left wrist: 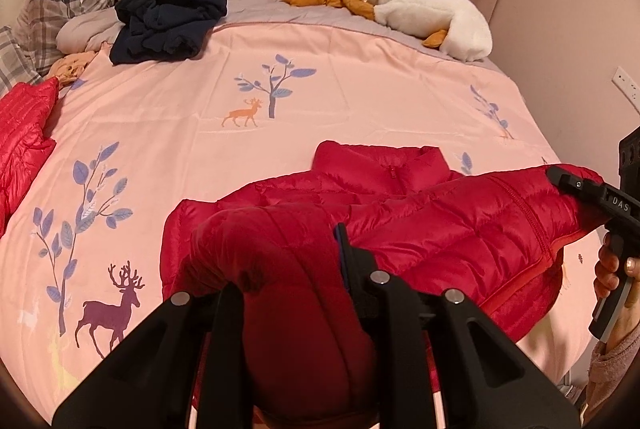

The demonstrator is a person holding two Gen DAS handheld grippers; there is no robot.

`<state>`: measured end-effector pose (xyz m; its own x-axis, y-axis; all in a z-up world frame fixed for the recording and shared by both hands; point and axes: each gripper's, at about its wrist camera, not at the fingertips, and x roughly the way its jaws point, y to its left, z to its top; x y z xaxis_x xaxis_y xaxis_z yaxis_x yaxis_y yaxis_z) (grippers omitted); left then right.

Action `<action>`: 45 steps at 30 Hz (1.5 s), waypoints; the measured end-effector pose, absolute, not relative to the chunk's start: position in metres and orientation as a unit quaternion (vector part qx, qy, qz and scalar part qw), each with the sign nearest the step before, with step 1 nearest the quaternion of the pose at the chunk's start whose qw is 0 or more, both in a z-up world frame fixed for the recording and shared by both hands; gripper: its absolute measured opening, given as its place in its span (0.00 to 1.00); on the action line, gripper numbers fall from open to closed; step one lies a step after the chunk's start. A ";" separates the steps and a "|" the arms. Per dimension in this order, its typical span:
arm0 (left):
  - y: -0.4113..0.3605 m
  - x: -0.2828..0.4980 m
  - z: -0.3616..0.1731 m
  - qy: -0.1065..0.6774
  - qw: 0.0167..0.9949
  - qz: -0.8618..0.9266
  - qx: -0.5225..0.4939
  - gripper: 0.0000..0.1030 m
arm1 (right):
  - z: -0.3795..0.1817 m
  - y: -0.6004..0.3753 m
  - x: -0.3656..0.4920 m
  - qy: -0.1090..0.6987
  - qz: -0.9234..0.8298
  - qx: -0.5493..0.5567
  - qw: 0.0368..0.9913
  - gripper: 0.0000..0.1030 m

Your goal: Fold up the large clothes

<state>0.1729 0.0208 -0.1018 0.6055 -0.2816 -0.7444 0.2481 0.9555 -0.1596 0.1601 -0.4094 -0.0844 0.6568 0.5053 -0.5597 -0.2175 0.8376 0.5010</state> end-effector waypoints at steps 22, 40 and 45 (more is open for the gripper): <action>0.010 0.208 -0.123 0.447 0.886 -0.122 -0.006 0.22 | -0.115 -0.410 0.196 0.395 0.188 0.208 0.875 0.16; 0.007 0.224 -0.133 0.458 0.882 -0.112 0.001 0.25 | -0.123 -0.410 0.208 0.407 0.184 0.208 0.870 0.17; 0.005 0.228 -0.137 0.460 0.881 -0.110 0.003 0.25 | -0.126 -0.408 0.213 0.411 0.183 0.208 0.869 0.18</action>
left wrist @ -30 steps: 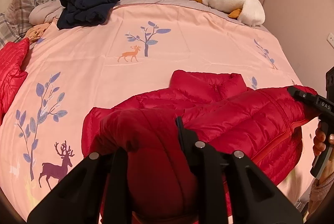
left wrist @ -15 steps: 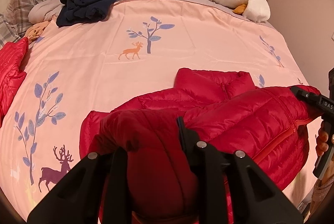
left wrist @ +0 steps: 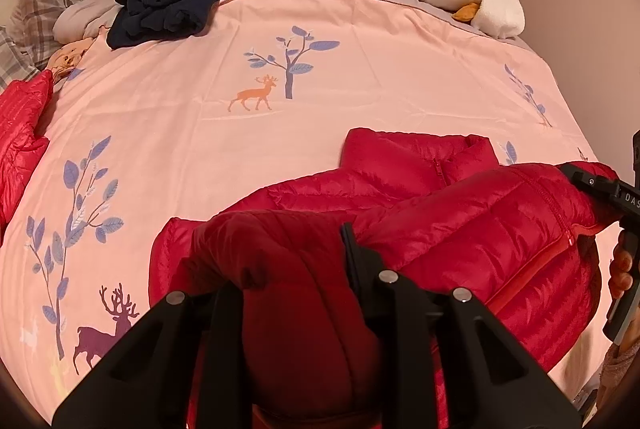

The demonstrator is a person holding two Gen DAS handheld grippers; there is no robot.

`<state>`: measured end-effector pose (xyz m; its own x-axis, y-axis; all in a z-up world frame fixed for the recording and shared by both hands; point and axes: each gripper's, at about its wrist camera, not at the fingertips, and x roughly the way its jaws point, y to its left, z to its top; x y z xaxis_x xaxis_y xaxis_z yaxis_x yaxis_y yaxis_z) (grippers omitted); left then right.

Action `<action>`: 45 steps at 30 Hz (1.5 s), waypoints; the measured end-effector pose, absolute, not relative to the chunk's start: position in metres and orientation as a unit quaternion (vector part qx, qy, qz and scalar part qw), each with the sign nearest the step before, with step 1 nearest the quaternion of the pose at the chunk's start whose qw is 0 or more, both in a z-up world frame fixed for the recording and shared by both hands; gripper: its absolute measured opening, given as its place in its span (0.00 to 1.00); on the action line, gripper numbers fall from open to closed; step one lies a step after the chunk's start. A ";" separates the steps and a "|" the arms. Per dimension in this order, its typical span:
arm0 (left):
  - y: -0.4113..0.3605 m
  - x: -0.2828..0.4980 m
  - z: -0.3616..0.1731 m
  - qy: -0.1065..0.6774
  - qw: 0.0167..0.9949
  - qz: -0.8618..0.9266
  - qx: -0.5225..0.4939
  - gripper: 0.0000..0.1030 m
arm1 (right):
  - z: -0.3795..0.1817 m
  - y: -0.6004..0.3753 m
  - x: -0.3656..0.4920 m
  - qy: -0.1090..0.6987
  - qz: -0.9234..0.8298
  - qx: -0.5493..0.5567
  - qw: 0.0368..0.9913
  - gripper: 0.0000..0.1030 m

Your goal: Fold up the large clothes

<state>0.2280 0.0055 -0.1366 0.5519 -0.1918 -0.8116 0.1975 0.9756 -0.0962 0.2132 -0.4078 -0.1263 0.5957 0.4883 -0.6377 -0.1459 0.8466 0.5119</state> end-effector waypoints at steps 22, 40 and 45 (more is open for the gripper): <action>0.002 0.245 -0.142 0.471 0.876 -0.103 0.005 0.25 | -0.133 -0.407 0.226 0.418 0.180 0.212 0.865 0.20; 0.000 0.256 -0.153 0.484 0.870 -0.099 0.005 0.26 | -0.142 -0.408 0.239 0.429 0.177 0.217 0.859 0.21; 0.000 0.257 -0.153 0.484 0.870 -0.098 0.005 0.26 | -0.145 -0.407 0.239 0.431 0.176 0.217 0.858 0.22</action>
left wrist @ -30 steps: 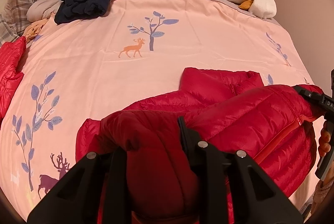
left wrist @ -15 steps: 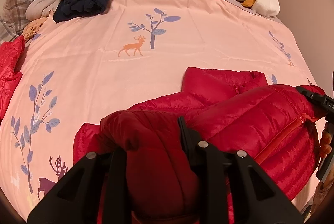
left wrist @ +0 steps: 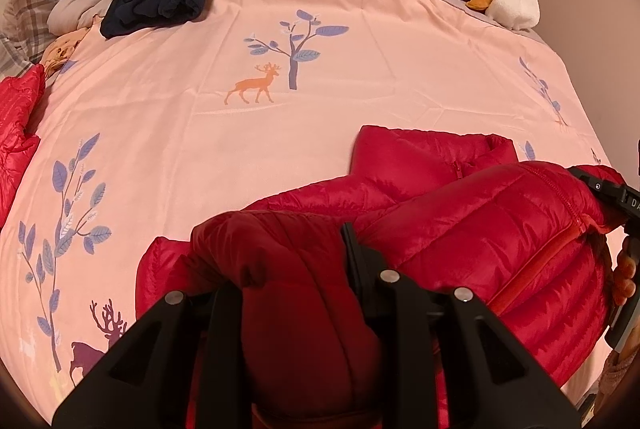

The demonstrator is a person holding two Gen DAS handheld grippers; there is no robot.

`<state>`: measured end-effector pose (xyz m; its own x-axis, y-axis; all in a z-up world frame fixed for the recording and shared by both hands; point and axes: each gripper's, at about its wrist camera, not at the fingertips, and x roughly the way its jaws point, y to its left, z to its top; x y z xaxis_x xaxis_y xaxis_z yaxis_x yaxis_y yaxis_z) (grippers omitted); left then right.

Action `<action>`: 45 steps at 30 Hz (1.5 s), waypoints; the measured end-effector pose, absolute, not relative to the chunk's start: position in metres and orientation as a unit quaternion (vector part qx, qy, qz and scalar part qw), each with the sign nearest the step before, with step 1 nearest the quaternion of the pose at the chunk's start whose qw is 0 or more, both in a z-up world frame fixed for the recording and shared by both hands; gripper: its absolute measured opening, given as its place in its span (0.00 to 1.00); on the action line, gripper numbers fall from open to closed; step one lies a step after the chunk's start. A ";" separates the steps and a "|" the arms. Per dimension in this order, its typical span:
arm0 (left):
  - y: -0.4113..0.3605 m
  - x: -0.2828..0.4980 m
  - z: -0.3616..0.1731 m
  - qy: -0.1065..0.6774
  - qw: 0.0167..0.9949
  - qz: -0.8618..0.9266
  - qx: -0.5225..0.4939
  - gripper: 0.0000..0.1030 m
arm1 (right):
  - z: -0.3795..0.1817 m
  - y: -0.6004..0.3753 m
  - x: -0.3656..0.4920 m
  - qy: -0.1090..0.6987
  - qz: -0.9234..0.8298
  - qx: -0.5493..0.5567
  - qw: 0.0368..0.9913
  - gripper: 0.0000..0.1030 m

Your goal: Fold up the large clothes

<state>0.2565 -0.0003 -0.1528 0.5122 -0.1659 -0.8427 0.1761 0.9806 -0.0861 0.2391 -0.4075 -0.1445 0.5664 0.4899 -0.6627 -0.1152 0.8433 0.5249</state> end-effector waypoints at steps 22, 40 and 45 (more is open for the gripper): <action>0.000 0.261 -0.157 0.488 0.868 -0.097 -0.001 0.26 | -0.150 -0.408 0.239 0.434 0.176 0.223 0.855 0.27; 0.002 0.261 -0.156 0.488 0.867 -0.099 -0.014 0.28 | -0.151 -0.403 0.234 0.434 0.178 0.235 0.851 0.40; 0.002 0.258 -0.151 0.483 0.870 -0.099 -0.021 0.32 | -0.148 -0.404 0.233 0.431 0.182 0.245 0.849 0.48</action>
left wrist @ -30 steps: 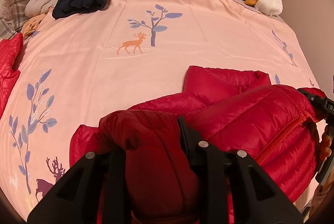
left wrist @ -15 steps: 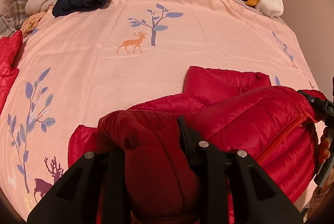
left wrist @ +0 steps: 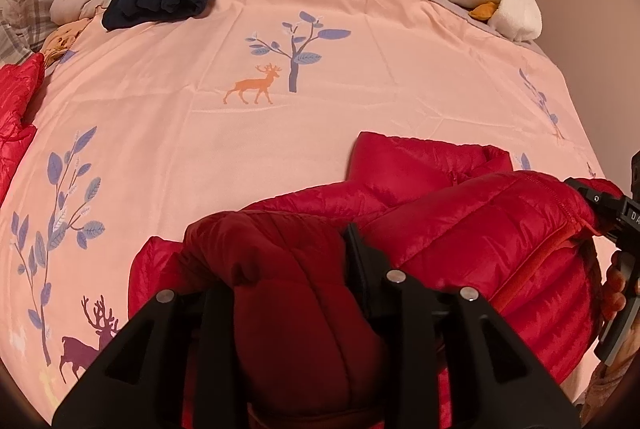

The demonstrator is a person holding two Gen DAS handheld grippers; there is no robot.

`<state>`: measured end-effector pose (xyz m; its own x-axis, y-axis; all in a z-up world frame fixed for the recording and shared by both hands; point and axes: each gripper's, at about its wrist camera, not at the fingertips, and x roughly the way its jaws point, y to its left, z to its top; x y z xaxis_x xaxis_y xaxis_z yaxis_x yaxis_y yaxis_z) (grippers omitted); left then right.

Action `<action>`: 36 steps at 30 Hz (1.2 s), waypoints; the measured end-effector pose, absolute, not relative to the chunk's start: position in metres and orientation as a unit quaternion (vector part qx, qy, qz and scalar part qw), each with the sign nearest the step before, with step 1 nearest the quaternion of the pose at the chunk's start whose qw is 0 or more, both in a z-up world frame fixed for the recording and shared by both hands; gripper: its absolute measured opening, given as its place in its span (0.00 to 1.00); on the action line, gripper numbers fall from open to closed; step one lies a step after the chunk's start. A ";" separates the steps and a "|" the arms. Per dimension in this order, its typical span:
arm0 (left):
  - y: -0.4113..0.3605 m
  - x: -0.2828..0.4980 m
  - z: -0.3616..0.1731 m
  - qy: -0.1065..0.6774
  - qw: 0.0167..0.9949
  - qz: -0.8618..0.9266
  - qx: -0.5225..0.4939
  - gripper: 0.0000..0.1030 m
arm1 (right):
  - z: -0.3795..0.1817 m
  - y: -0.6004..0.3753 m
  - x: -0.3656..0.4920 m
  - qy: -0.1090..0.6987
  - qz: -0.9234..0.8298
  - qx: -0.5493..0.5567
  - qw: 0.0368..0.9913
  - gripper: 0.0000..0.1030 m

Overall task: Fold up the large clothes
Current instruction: 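Lower the hem onto the jacket and open both tools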

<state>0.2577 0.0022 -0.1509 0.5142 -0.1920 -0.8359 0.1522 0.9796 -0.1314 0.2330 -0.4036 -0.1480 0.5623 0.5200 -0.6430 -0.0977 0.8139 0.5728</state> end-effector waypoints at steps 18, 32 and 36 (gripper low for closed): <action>0.003 0.245 -0.129 0.461 0.880 -0.107 -0.045 0.58 | -0.136 -0.405 0.227 0.424 0.187 0.254 0.849 0.68; 0.004 0.235 -0.113 0.440 0.888 -0.112 -0.067 0.84 | -0.132 -0.406 0.232 0.423 0.181 0.261 0.849 0.76; 0.006 0.234 -0.110 0.435 0.891 -0.113 -0.070 0.87 | -0.131 -0.408 0.232 0.421 0.179 0.262 0.850 0.78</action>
